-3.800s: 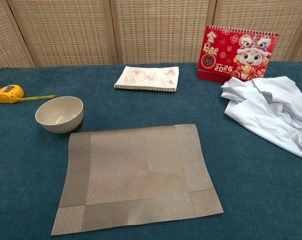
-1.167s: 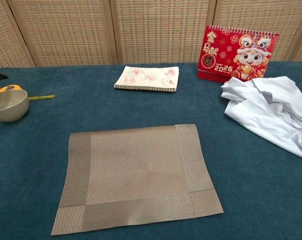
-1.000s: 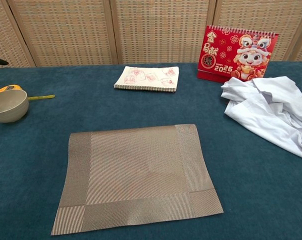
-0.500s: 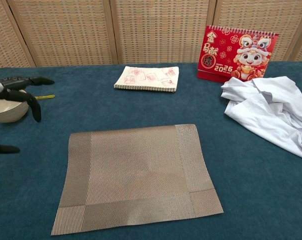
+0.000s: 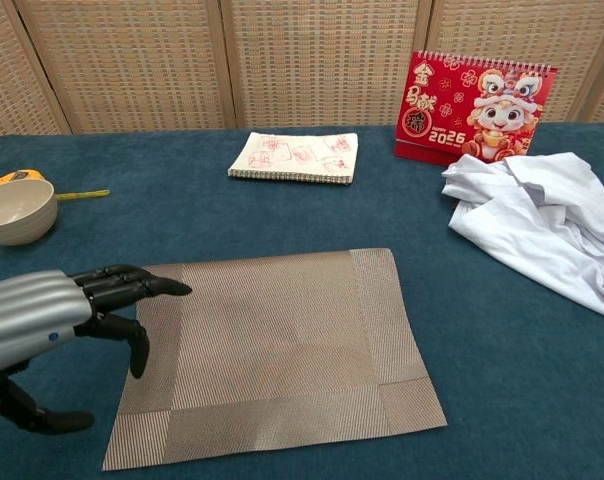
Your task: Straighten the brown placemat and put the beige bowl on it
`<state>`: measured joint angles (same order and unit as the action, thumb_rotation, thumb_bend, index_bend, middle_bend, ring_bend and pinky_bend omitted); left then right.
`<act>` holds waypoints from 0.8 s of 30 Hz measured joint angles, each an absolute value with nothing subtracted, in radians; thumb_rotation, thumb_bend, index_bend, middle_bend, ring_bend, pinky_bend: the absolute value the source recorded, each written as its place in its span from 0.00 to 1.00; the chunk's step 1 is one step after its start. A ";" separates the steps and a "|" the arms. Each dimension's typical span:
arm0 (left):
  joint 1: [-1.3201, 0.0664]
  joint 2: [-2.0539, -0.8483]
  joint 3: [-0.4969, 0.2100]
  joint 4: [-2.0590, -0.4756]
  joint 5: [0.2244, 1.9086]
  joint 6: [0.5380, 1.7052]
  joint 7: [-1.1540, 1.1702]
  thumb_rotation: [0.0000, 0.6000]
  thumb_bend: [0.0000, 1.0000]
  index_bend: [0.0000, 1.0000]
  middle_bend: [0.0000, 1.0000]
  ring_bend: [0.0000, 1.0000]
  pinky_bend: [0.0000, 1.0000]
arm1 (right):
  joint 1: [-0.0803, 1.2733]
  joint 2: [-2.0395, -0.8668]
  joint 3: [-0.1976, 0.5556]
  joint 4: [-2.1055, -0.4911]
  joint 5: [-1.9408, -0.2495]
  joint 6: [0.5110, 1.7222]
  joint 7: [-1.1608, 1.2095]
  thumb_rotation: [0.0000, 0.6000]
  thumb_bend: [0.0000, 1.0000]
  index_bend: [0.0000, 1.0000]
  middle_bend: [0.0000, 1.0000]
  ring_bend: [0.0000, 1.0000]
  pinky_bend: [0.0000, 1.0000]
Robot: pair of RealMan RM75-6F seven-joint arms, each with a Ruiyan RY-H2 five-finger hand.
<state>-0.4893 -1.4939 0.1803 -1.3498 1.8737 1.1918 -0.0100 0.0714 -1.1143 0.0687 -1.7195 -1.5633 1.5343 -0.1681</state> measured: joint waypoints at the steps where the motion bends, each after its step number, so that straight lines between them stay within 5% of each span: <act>1: -0.489 -1.502 0.184 -1.345 1.878 1.191 -0.006 1.00 0.22 0.43 0.00 0.00 0.00 | 0.071 -1.113 0.069 -1.720 -1.563 1.535 -0.166 1.00 0.00 0.00 0.00 0.00 0.00; 24: -0.442 -1.635 0.258 -1.120 1.946 1.308 -0.068 1.00 0.22 0.43 0.00 0.00 0.00 | 0.072 -1.107 0.070 -1.721 -1.558 1.533 -0.154 1.00 0.00 0.00 0.00 0.00 0.00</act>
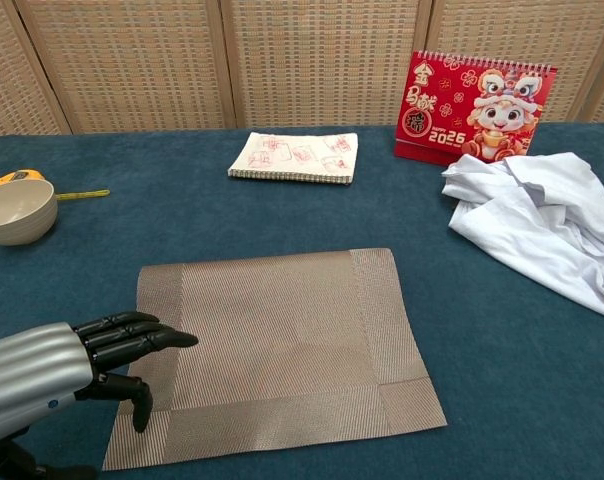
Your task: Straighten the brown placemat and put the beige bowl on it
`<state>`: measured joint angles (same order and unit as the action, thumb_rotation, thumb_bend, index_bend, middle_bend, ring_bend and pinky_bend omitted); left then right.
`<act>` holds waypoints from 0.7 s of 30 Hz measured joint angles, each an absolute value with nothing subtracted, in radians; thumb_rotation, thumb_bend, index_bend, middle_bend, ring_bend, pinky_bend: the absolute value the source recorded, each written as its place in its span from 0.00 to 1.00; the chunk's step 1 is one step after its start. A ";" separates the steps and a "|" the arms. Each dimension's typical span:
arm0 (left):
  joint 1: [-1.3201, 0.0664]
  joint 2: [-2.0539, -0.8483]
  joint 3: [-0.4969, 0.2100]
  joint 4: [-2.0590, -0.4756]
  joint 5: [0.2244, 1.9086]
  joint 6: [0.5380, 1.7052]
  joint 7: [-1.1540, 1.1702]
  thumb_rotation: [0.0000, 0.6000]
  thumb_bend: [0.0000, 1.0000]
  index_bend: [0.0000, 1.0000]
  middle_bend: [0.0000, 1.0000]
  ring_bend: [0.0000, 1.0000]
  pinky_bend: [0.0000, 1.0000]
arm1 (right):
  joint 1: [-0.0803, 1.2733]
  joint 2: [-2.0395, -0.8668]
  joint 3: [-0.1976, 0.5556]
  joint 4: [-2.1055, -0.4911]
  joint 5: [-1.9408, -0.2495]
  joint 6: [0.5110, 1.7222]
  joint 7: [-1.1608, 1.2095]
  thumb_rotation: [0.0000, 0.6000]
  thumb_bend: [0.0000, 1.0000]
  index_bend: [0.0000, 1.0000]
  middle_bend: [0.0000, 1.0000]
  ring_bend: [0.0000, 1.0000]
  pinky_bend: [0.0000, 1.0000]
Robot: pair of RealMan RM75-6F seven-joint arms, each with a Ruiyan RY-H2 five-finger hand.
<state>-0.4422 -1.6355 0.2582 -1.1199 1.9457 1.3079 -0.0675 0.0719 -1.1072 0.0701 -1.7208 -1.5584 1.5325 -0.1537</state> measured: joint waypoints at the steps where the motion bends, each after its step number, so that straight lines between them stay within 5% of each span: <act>1: -0.442 -1.638 0.258 -1.119 1.946 1.308 -0.068 1.00 0.22 0.43 0.00 0.00 0.00 | 0.072 -1.107 0.070 -1.721 -1.559 1.533 -0.154 1.00 0.00 0.00 0.00 0.00 0.00; 9: -0.446 -1.654 0.262 -1.112 1.939 1.294 -0.061 1.00 0.23 0.43 0.00 0.00 0.00 | 0.070 -1.104 0.071 -1.721 -1.560 1.538 -0.148 1.00 0.00 0.00 0.00 0.00 0.00; 21: -0.452 -1.661 0.260 -1.106 1.928 1.295 -0.070 1.00 0.40 0.43 0.00 0.00 0.00 | 0.071 -1.102 0.073 -1.720 -1.556 1.536 -0.142 1.00 0.00 0.00 0.00 0.00 0.00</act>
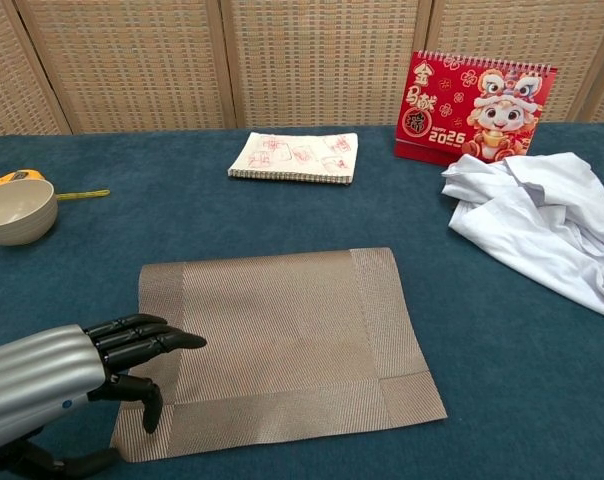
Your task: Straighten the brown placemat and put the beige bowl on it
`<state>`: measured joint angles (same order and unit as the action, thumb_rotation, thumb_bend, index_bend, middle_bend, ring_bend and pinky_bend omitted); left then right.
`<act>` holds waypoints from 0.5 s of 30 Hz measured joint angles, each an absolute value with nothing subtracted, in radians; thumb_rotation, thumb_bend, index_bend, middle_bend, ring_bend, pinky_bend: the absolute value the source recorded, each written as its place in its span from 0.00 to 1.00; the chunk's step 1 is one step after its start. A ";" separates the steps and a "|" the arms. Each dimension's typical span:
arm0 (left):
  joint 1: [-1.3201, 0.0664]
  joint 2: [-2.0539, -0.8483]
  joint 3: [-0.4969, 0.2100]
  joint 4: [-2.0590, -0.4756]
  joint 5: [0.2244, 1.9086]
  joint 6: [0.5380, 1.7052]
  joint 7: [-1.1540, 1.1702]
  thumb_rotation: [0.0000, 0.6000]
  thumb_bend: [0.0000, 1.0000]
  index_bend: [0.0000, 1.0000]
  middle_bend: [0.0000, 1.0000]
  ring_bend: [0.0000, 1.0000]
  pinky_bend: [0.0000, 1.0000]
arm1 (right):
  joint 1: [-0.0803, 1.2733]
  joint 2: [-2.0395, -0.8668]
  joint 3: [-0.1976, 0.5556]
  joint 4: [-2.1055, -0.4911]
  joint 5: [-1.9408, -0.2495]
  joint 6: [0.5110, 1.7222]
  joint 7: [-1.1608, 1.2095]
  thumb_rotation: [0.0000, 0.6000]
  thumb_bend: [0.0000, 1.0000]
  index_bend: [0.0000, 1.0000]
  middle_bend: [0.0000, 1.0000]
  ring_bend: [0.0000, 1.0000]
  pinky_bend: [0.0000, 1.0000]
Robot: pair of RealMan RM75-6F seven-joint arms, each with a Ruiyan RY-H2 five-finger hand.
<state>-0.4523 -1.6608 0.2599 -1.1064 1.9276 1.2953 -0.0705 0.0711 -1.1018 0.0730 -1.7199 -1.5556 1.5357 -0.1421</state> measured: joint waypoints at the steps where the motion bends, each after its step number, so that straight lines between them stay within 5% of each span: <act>1: -0.453 -1.662 0.260 -1.105 1.927 1.295 -0.071 1.00 0.40 0.43 0.00 0.00 0.00 | 0.071 -1.102 0.073 -1.720 -1.555 1.536 -0.142 1.00 0.00 0.00 0.00 0.00 0.00; 15: -0.453 -1.668 0.270 -1.097 1.917 1.281 -0.069 1.00 0.50 0.56 0.00 0.00 0.00 | 0.071 -1.100 0.072 -1.722 -1.557 1.535 -0.142 1.00 0.00 0.00 0.00 0.00 0.00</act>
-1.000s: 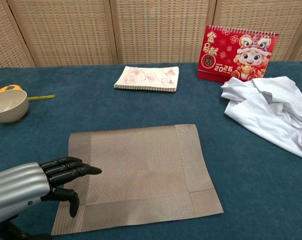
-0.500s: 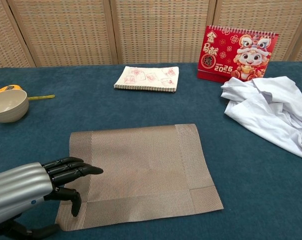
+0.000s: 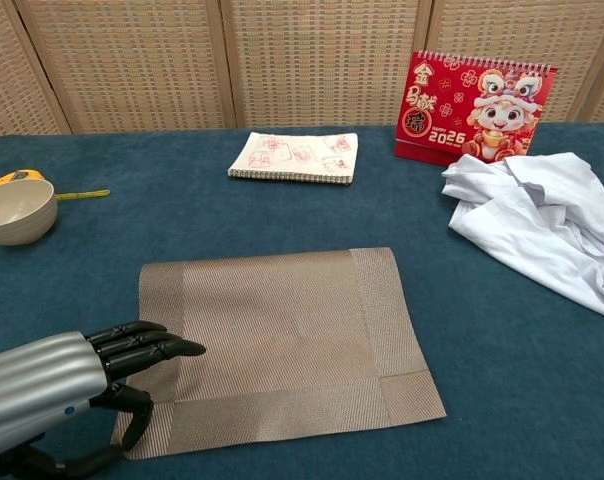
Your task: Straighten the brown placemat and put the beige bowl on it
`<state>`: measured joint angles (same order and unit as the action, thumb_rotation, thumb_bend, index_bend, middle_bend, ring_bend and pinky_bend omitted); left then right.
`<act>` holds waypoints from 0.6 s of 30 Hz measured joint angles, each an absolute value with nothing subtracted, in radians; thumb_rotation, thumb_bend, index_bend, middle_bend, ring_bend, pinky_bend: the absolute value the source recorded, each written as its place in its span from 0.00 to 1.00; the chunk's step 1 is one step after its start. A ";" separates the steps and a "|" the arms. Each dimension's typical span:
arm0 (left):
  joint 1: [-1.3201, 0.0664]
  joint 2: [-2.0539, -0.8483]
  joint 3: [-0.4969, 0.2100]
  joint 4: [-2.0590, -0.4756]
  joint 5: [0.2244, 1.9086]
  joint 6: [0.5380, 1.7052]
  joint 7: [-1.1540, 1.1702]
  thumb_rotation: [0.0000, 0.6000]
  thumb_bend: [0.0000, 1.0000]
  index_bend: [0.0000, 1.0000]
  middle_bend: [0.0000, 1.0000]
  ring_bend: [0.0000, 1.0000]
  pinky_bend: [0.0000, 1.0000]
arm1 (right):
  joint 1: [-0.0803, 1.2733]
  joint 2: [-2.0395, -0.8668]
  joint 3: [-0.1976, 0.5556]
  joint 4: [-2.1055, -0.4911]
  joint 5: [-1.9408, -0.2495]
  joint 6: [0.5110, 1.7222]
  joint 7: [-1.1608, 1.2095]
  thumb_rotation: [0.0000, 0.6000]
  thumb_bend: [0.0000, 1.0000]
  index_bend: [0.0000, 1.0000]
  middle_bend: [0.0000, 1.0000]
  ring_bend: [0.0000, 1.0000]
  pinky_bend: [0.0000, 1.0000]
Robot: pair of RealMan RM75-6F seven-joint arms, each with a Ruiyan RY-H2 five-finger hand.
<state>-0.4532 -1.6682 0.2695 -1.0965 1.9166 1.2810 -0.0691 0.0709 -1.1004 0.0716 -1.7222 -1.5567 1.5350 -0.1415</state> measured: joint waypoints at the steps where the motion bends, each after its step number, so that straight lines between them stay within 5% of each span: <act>1: -0.453 -1.669 0.269 -1.096 1.916 1.281 -0.069 1.00 0.51 0.56 0.00 0.00 0.00 | 0.071 -1.100 0.071 -1.722 -1.557 1.535 -0.141 1.00 0.00 0.00 0.00 0.00 0.00; 18: -0.470 -1.655 0.239 -1.121 1.897 1.299 -0.098 1.00 0.58 0.72 0.00 0.00 0.00 | 0.071 -1.098 0.071 -1.723 -1.557 1.535 -0.136 1.00 0.00 0.00 0.00 0.00 0.00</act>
<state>-0.4697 -1.6548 0.2386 -1.1213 1.8971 1.2993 -0.0982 0.0708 -1.0982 0.0710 -1.7232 -1.5573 1.5349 -0.1363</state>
